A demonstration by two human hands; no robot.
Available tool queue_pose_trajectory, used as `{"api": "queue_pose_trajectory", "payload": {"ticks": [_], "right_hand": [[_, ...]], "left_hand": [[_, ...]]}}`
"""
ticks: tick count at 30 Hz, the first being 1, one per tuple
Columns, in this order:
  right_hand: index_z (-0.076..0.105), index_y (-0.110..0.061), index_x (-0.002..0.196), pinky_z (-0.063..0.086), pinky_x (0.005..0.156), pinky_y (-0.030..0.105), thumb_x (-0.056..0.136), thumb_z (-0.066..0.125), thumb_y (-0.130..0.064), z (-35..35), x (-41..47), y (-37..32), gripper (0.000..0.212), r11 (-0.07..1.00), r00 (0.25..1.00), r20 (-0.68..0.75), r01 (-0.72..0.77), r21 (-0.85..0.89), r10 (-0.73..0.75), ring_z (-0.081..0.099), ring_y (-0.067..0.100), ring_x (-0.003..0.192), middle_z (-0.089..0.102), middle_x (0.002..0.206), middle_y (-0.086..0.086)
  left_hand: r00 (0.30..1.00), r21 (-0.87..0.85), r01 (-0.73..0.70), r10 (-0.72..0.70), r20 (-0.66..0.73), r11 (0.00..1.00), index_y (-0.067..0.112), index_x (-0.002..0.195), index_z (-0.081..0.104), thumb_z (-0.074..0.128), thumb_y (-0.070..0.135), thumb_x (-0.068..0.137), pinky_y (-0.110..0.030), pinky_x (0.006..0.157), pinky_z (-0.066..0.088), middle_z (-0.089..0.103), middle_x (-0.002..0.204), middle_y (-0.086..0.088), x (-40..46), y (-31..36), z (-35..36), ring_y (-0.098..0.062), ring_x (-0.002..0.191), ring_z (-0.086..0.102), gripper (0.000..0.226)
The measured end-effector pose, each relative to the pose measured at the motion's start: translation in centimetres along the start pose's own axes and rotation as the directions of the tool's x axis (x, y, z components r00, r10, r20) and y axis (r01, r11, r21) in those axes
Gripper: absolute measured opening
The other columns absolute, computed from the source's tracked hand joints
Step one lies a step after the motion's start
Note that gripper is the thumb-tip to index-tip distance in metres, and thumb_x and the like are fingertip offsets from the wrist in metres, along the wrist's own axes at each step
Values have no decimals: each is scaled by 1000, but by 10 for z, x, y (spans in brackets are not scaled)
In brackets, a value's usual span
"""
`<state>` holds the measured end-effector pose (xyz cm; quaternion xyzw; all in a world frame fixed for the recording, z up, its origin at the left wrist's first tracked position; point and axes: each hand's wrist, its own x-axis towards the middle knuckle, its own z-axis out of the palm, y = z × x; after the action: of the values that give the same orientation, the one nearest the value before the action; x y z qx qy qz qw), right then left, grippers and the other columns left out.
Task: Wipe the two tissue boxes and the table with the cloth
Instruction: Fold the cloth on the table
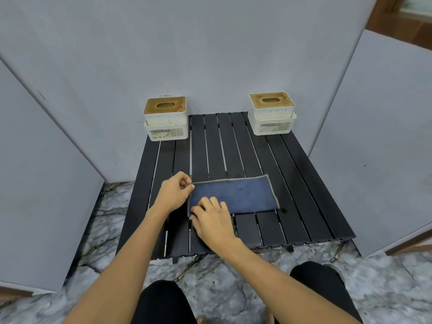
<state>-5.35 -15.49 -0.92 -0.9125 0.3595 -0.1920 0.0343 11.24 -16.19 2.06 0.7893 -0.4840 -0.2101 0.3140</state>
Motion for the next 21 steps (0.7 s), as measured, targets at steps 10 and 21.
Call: {"api": "queue_pose_trajectory", "payload": {"ticks": [10, 21], "right_hand": [[70, -21, 97, 43, 68, 34, 93, 47, -32, -28, -58, 27, 25, 964, 991, 9, 128, 232, -134, 53, 19, 85, 60, 93, -7], [69, -14, 102, 46, 86, 24, 96, 50, -28, -84, -140, 57, 25, 912, 981, 111, 102, 399, -158, 54, 12, 98, 63, 103, -6]], "left_hand": [[976, -37, 9, -1, 219, 999, 32, 92, 60, 58, 7, 91, -33, 71, 53, 66, 78, 2, -64, 8, -17, -12, 66, 57, 25], [945, -118, 94, -51, 323, 989, 34, 97, 73, 64, 11, 87, -33, 73, 56, 74, 82, 1, -166, 20, 4, -15, 72, 69, 26]]}}
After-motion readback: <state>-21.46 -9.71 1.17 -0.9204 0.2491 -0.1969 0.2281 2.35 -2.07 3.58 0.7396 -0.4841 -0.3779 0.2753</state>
